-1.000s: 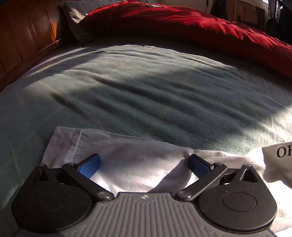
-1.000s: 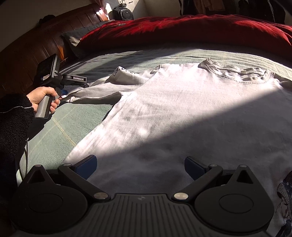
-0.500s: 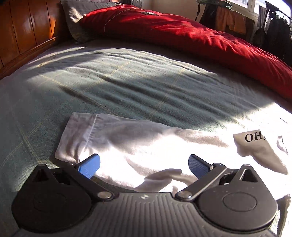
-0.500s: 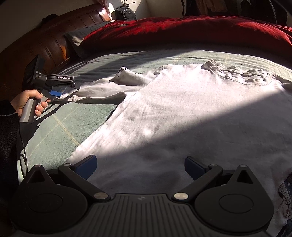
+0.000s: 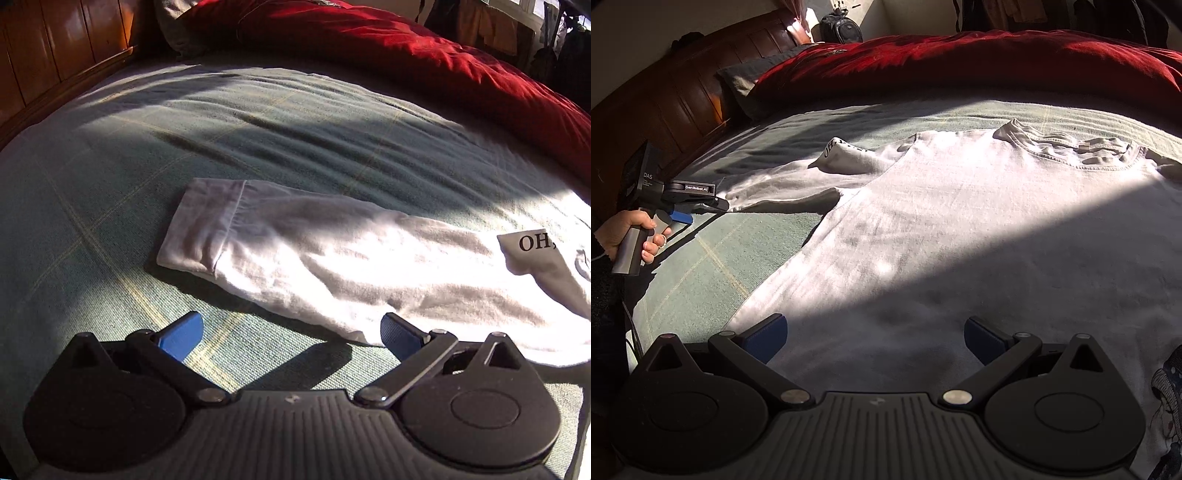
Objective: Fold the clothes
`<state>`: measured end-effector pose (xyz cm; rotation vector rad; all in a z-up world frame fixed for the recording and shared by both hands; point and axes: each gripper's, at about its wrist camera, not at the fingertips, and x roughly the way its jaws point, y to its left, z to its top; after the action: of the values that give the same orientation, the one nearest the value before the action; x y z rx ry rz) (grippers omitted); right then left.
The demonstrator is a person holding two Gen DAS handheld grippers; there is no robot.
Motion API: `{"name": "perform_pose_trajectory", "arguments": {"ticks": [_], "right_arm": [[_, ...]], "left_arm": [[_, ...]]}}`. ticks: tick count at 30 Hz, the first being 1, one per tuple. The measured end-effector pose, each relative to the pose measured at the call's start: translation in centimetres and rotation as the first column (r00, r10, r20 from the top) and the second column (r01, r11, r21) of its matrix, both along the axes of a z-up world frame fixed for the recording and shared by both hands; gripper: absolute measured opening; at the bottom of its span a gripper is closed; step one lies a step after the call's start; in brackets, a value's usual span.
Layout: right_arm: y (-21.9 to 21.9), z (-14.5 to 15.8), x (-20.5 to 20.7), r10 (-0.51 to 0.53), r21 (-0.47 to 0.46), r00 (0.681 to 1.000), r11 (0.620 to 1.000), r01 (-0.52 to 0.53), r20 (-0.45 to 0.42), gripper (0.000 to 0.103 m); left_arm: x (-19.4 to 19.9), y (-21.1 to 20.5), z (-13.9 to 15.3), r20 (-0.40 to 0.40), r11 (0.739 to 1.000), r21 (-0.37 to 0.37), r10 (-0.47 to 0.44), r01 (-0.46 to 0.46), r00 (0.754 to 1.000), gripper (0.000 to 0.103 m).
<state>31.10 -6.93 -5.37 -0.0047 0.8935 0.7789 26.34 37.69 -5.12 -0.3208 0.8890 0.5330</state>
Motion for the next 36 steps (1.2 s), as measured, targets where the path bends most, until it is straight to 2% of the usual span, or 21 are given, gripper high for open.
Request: {"name": "perform_pose_trajectory", "arguments": {"ticks": [3, 6, 7, 13, 17, 20, 23, 26, 28, 31, 34, 36], "right_arm": [[0.1, 0.0, 0.0, 0.002, 0.002, 1.000, 1.000, -0.002, 0.000, 0.103], [0.3, -0.1, -0.1, 0.005, -0.007, 1.000, 1.000, -0.005, 0.000, 0.103], [0.3, -0.1, -0.1, 0.007, -0.005, 1.000, 1.000, -0.007, -0.001, 0.103], [0.2, 0.3, -0.3, 0.013, 0.010, 1.000, 1.000, -0.013, 0.002, 0.103], [-0.3, 1.0, -0.4, 0.016, 0.037, 1.000, 0.999, -0.017, 0.010, 0.103], [-0.4, 1.3, -0.5, 0.005, 0.042, 1.000, 0.999, -0.006, 0.014, 0.103], [-0.4, 1.7, -0.8, 0.008, 0.045, 1.000, 0.999, -0.009, 0.025, 0.103], [-0.4, 2.0, -1.0, 0.019, 0.048, 0.999, 0.999, -0.020, 0.034, 0.103], [-0.4, 2.2, -1.2, 0.026, 0.050, 0.999, 0.998, -0.028, 0.040, 0.103], [-0.6, 2.5, -1.3, 0.031, 0.061, 0.998, 0.998, -0.034, 0.048, 0.103], [-1.1, 2.6, -1.0, 0.014, 0.080, 0.999, 0.997, -0.017, 0.038, 0.103], [-1.2, 2.7, -0.9, 0.008, 0.084, 0.999, 0.996, -0.012, 0.038, 0.103]], "left_arm": [[2.4, -3.8, 1.1, 0.079, 0.988, -0.023, -0.150, 0.152, 0.986, 0.102], [5.4, -8.1, 0.5, 0.105, 0.958, 0.004, -0.287, 0.288, 0.952, 0.102], [5.8, -8.9, 0.0, 0.101, 0.952, 0.008, -0.304, 0.305, 0.947, 0.102], [6.0, -10.7, -3.7, 0.031, 0.954, 0.003, -0.299, 0.299, 0.954, 0.102], [3.8, -11.0, -2.9, -0.039, 0.943, -0.029, -0.334, 0.333, 0.942, 0.102], [3.3, -10.1, -0.6, 0.005, 0.946, -0.007, -0.323, 0.323, 0.947, 0.102], [4.6, -8.2, 0.2, 0.062, 0.965, 0.017, -0.263, 0.262, 0.963, 0.102], [6.3, -6.5, -1.3, 0.024, 0.983, 0.030, -0.183, 0.182, 0.983, 0.102], [6.0, -5.8, -3.0, -0.025, 0.989, -0.008, -0.149, 0.149, 0.988, 0.102], [3.9, -6.2, -3.2, -0.010, 0.984, -0.014, -0.178, 0.178, 0.984, 0.102], [2.8, -6.3, -2.2, -0.048, 0.977, -0.067, -0.208, 0.205, 0.977, 0.102], [2.8, -5.9, -0.5, -0.005, 0.979, -0.040, -0.201, 0.201, 0.980, 0.102]]}}
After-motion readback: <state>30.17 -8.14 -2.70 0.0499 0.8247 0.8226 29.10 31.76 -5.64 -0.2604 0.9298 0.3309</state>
